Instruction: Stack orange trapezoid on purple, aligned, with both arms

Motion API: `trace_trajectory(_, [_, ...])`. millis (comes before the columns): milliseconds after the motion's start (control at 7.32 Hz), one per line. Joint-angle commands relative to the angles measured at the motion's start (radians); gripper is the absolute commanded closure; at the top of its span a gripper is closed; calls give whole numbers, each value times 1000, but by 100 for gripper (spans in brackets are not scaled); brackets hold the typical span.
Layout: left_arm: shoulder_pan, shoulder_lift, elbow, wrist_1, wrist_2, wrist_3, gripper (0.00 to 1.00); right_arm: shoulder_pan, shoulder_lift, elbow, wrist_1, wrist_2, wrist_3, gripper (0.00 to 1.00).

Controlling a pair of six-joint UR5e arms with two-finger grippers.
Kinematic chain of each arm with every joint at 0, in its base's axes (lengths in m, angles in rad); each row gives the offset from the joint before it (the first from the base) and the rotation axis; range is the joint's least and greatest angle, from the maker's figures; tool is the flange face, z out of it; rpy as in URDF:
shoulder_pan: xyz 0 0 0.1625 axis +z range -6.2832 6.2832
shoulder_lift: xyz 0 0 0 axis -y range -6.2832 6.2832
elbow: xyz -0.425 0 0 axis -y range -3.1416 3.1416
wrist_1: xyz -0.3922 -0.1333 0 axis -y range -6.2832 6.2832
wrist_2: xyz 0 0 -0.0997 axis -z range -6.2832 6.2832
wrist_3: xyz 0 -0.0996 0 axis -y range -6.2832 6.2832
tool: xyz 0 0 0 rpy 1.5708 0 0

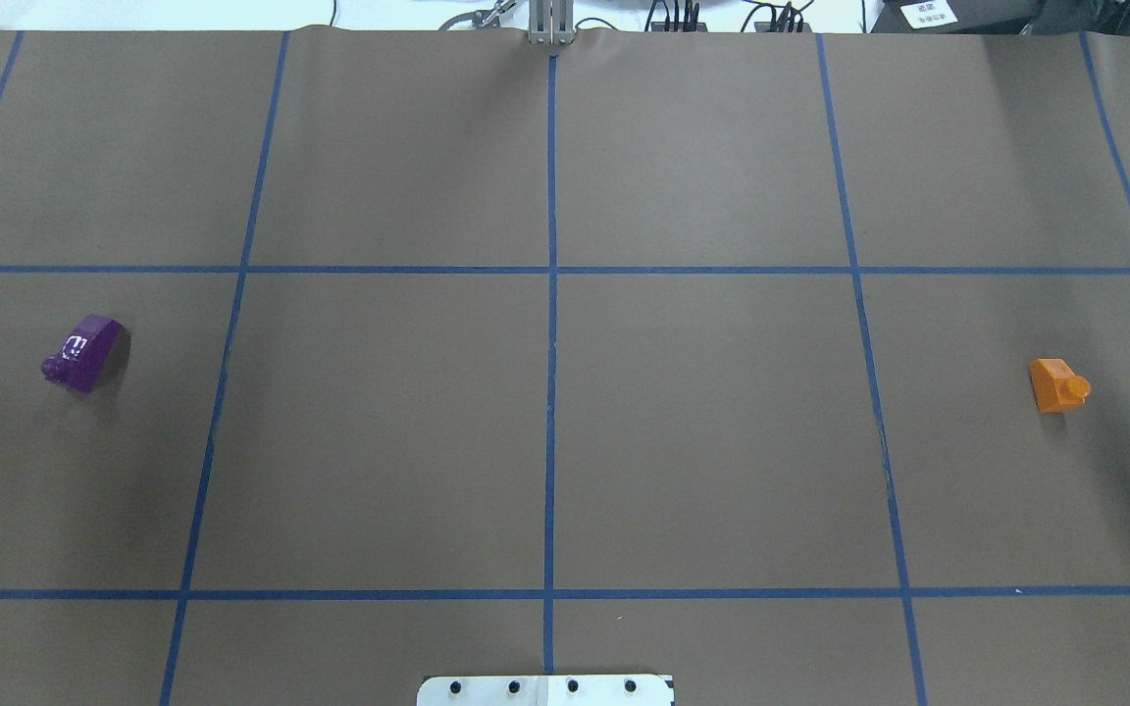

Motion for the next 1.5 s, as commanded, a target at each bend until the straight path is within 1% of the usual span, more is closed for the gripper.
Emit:
trace_trajectory(0, [0, 17, -16, -25, 5, 9, 0, 24, 2, 6, 0, 2, 9, 0])
trace_trajectory(1366, [3, 33, -9, -64, 4, 5, 0, 23, 8, 7, 1, 3, 2, 0])
